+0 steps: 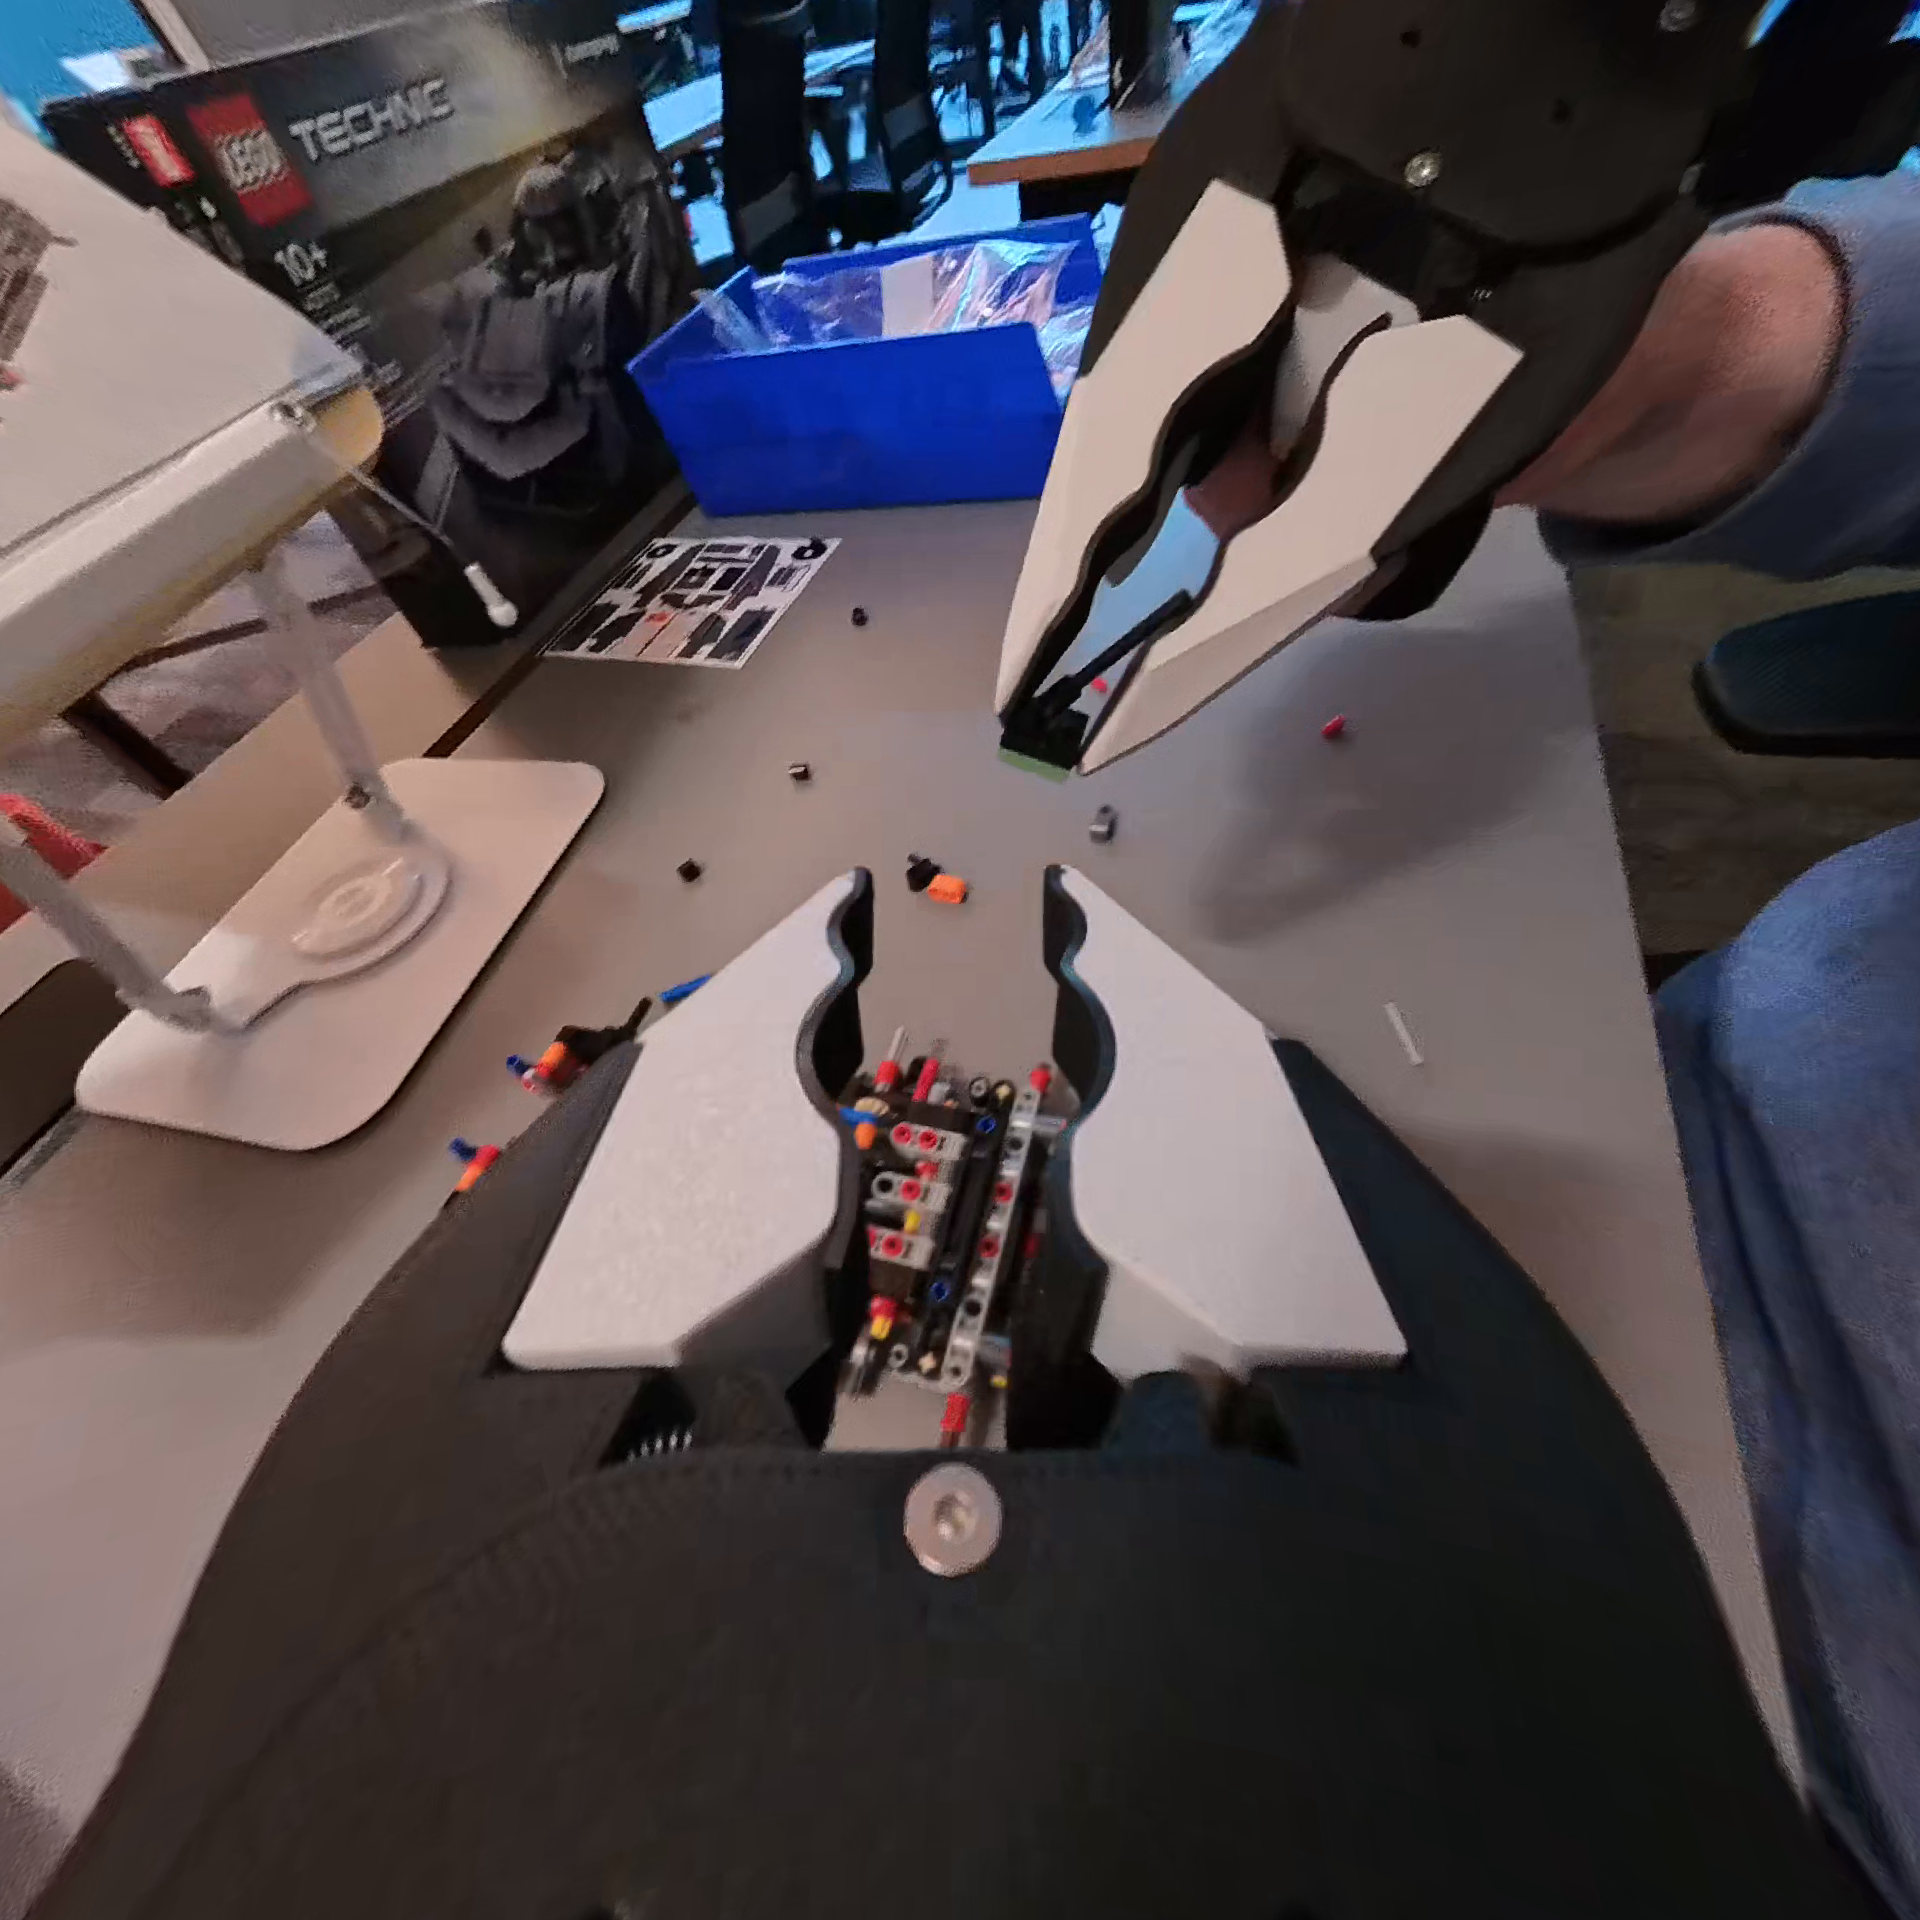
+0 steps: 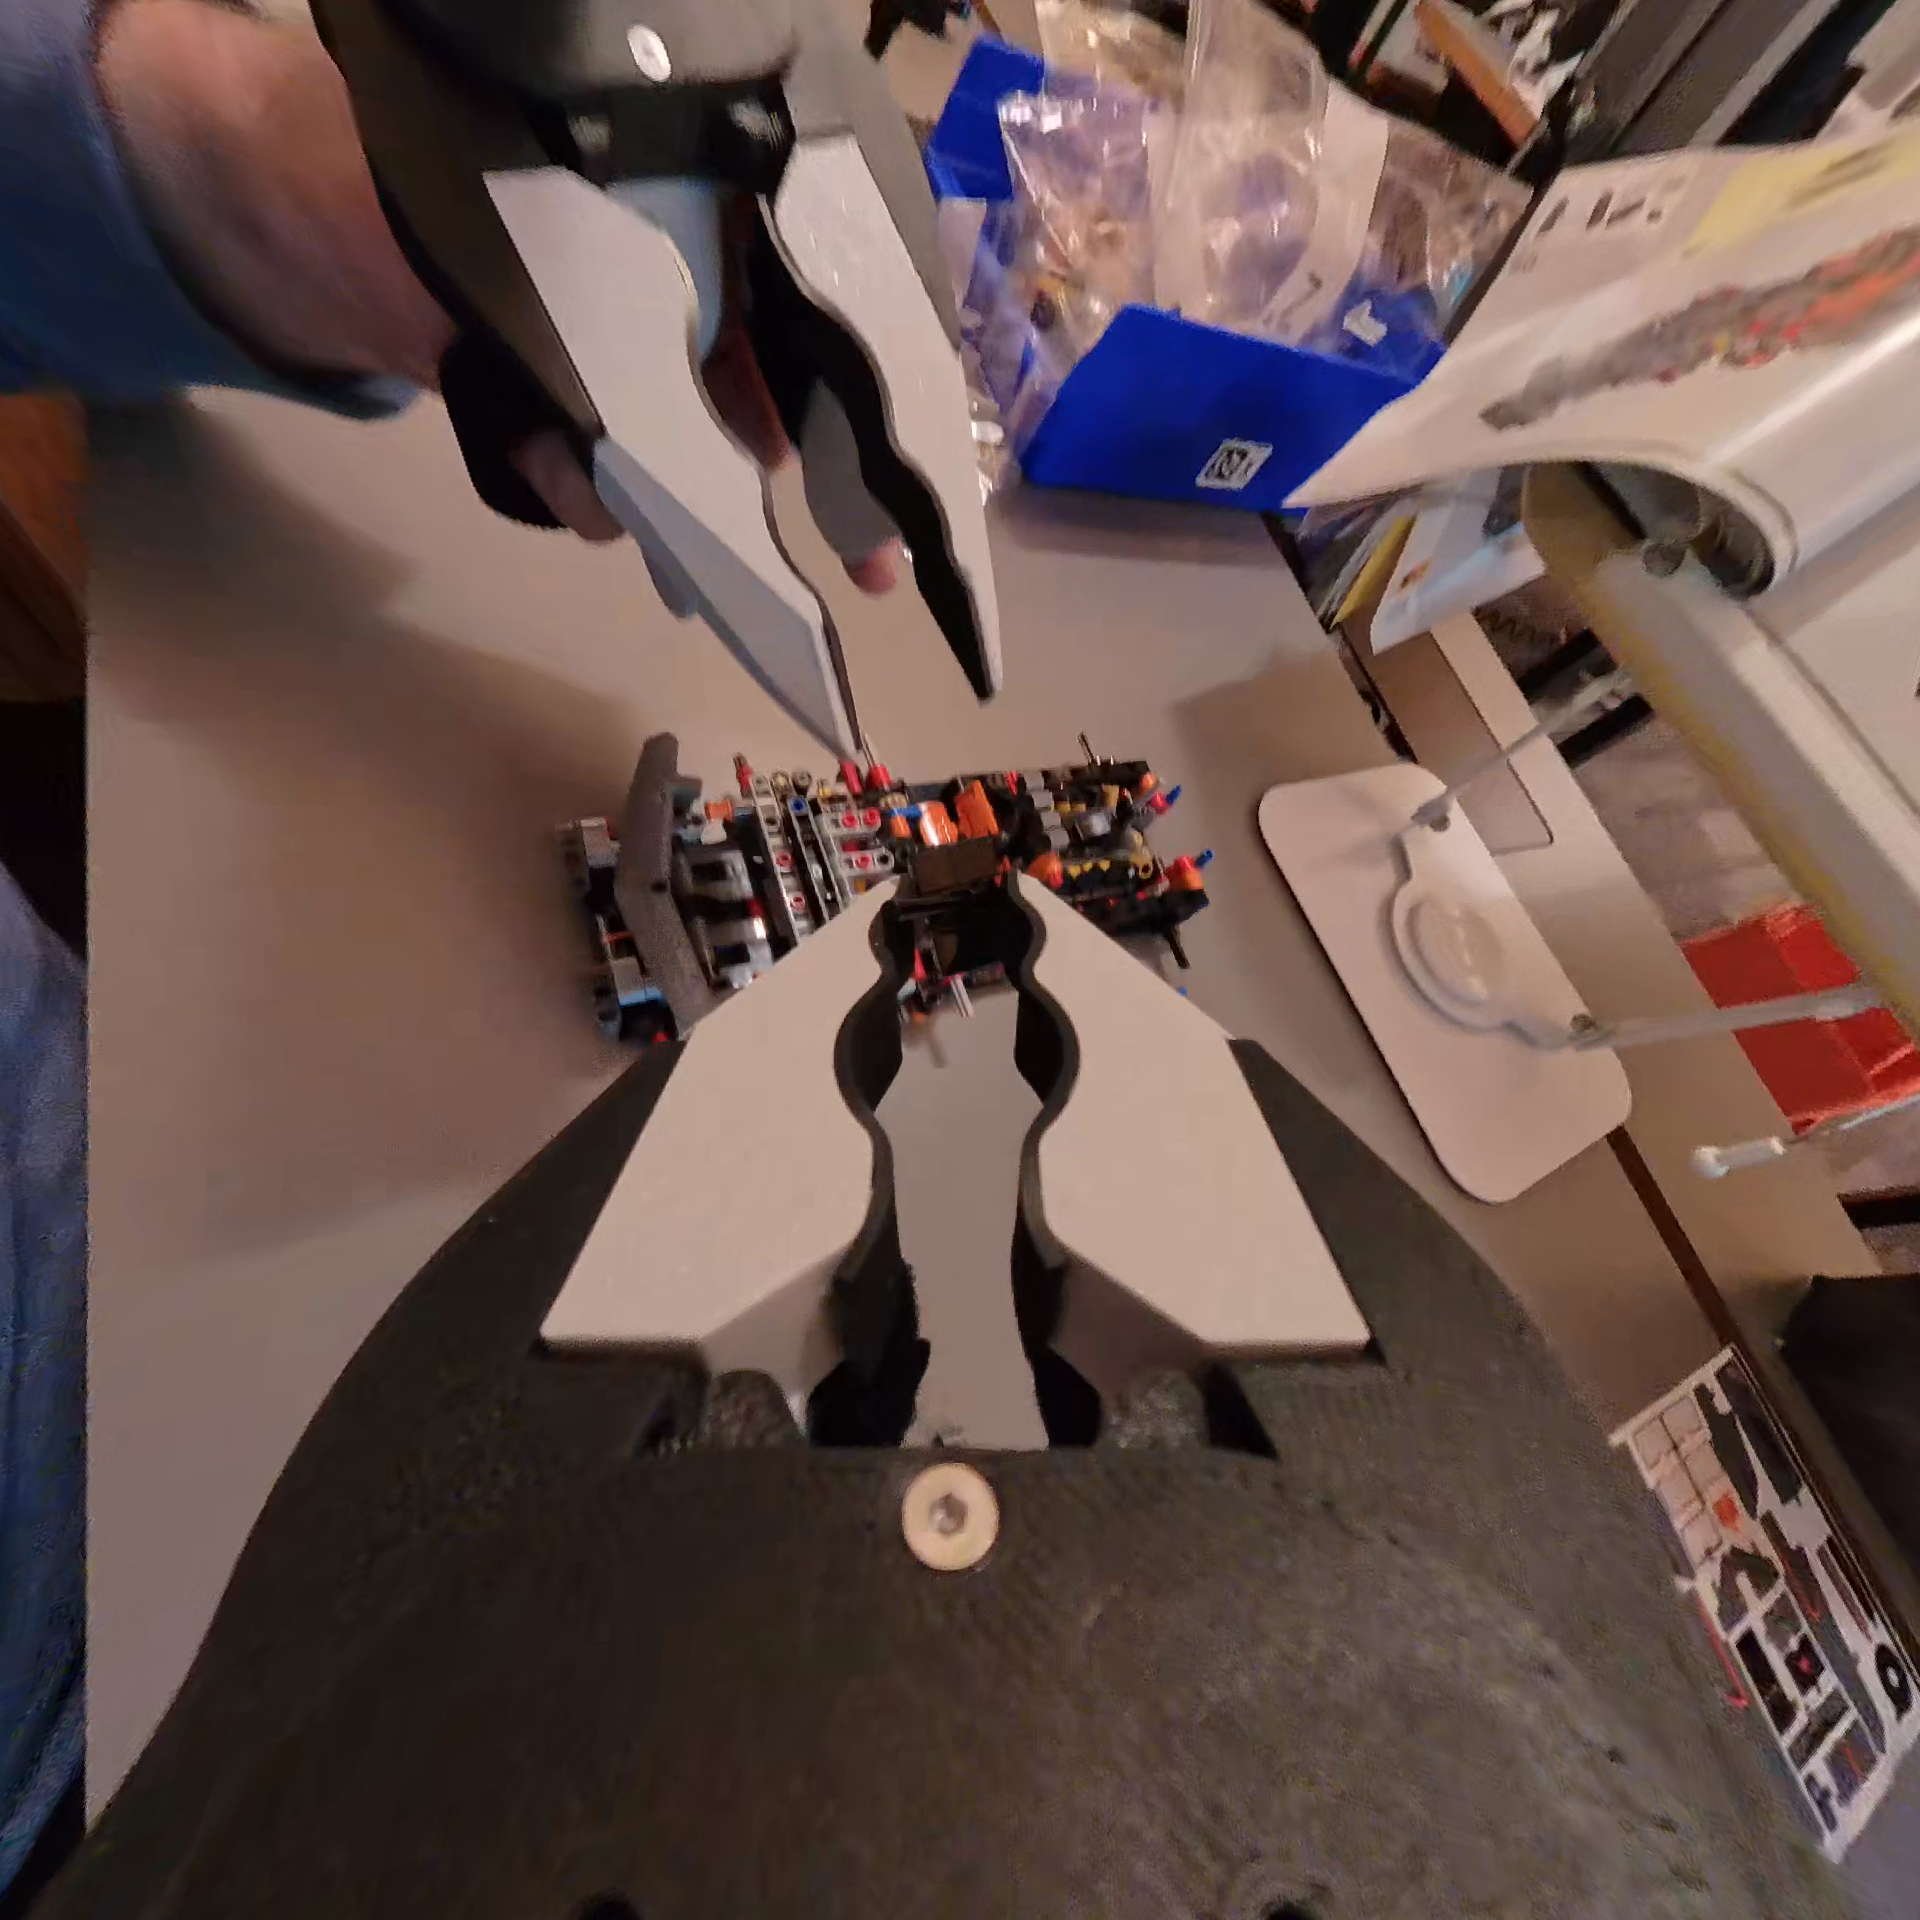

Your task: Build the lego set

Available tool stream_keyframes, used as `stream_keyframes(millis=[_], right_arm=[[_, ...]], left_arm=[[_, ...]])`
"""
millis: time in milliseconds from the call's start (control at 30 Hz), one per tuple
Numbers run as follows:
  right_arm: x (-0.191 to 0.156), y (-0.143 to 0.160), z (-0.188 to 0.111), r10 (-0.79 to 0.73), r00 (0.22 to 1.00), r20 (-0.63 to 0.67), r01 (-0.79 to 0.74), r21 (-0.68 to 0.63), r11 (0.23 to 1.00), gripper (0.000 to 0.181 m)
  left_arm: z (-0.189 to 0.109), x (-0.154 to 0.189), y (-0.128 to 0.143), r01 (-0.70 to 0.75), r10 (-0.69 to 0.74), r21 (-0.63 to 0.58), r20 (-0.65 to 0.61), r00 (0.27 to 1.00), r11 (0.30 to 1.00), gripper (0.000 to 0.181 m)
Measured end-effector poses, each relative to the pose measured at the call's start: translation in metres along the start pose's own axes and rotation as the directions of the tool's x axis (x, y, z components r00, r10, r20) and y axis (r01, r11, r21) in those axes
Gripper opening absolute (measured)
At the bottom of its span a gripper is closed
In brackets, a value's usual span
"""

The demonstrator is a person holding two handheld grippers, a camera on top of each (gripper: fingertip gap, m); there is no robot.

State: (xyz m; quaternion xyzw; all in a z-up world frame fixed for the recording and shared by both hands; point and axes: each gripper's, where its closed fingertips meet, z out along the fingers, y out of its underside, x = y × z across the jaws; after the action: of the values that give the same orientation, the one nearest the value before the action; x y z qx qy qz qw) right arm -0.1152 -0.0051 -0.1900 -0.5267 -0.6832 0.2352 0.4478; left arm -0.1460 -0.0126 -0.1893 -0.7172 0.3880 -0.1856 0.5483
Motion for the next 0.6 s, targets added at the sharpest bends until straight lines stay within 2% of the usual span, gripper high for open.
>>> stream_keyframes(millis=[133, 300, 433, 533, 600], right_arm=[[-0.005, -0.018, -0.004, -0.068, 0.997, -0.028, 0.069, 0.033, 0.997, 0.013], [-0.01, -0.021, -0.001, -0.199, 0.977, -0.076, 0.199, -0.016, 0.98, 0.013], [-0.014, -0.026, 0.003, -0.27, 0.957, -0.106, 0.268, -0.03, 0.963, 0.013], [-0.014, -0.027, 0.004, -0.308, 0.943, -0.124, 0.305, -0.046, 0.951, 0.014], [-0.015, -0.028, 0.004, -0.323, 0.938, -0.128, 0.32, -0.041, 0.947, 0.014]], left_arm=[[0.006, 0.016, -0.012, 0.113, -0.106, 0.062, -0.105, 0.989, 0.992, 0.03], [0.002, 0.024, -0.025, 0.304, -0.262, 0.148, -0.245, 0.933, 0.941, 0.029], [0.001, 0.024, -0.024, 0.325, -0.276, 0.154, -0.271, 0.922, 0.933, 0.02], [0.0, 0.024, -0.023, 0.344, -0.291, 0.153, -0.289, 0.912, 0.926, 0.02], [-0.001, 0.019, -0.023, 0.359, -0.306, 0.161, -0.282, 0.909, 0.919, 0.009]])
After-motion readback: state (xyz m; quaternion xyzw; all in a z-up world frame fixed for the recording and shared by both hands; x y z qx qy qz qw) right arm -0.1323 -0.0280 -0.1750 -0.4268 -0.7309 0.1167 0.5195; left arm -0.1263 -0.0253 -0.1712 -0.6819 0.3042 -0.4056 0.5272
